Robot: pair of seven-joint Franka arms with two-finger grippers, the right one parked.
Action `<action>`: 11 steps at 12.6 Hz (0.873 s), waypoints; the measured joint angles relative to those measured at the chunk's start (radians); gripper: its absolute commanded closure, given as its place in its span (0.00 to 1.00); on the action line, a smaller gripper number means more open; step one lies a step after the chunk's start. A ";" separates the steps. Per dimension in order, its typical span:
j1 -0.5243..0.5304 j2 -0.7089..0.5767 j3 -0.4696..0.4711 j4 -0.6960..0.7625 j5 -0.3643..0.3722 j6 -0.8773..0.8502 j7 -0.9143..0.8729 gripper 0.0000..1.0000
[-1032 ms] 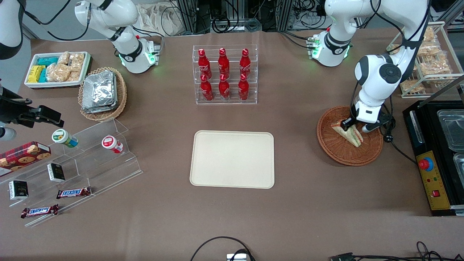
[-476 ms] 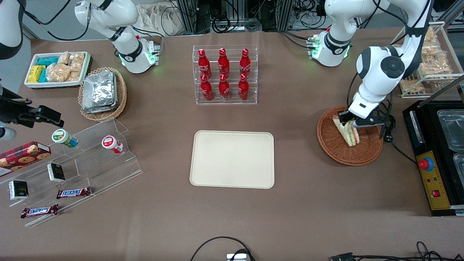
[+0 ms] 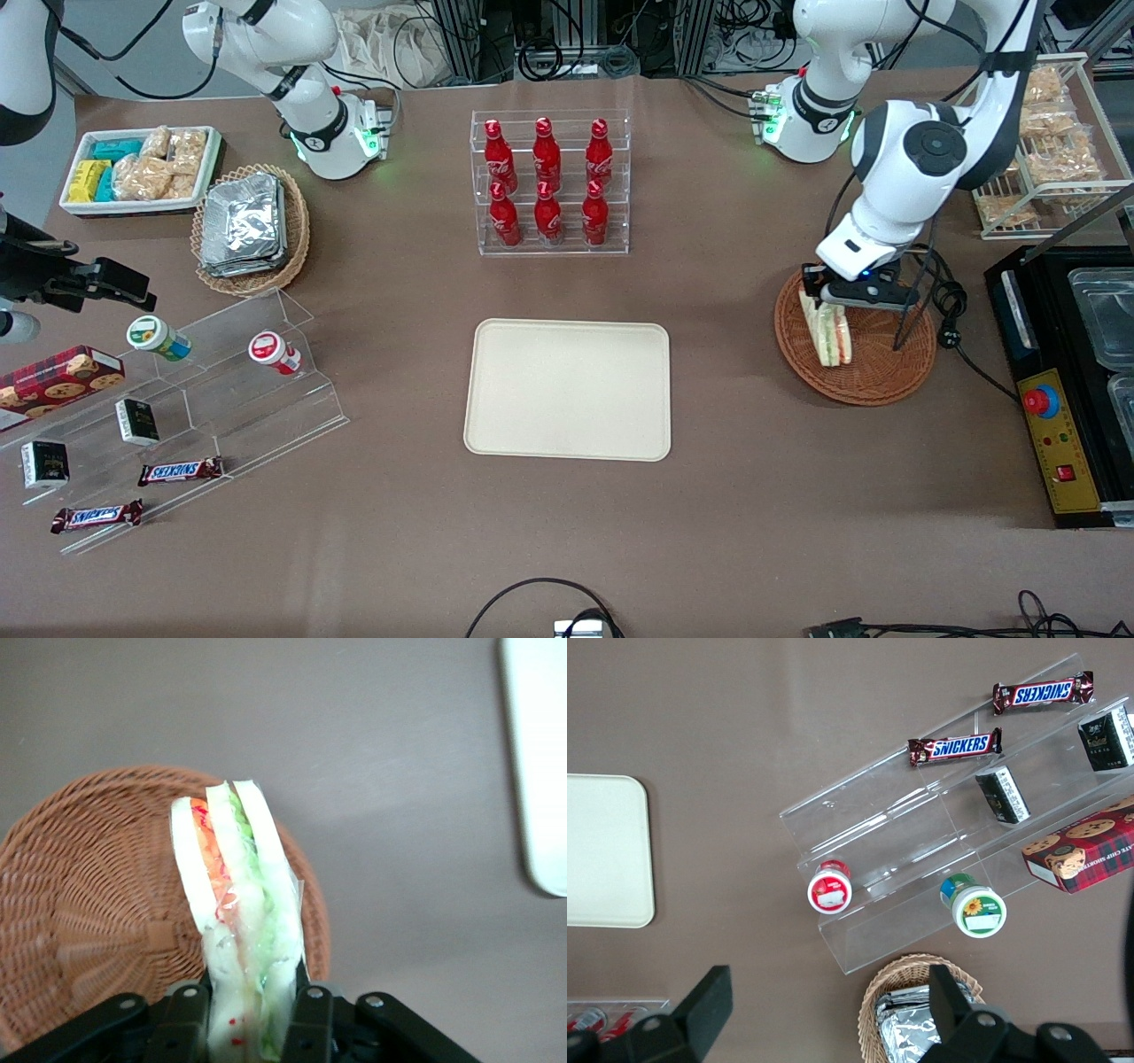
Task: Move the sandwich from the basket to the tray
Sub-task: 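Lift the sandwich out of the basket and carry it over the tray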
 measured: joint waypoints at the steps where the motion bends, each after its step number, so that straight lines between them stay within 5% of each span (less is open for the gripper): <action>1: -0.036 0.011 -0.002 0.026 -0.020 -0.001 0.000 0.77; 11: -0.279 0.348 -0.007 0.471 -0.052 -0.194 -0.234 0.67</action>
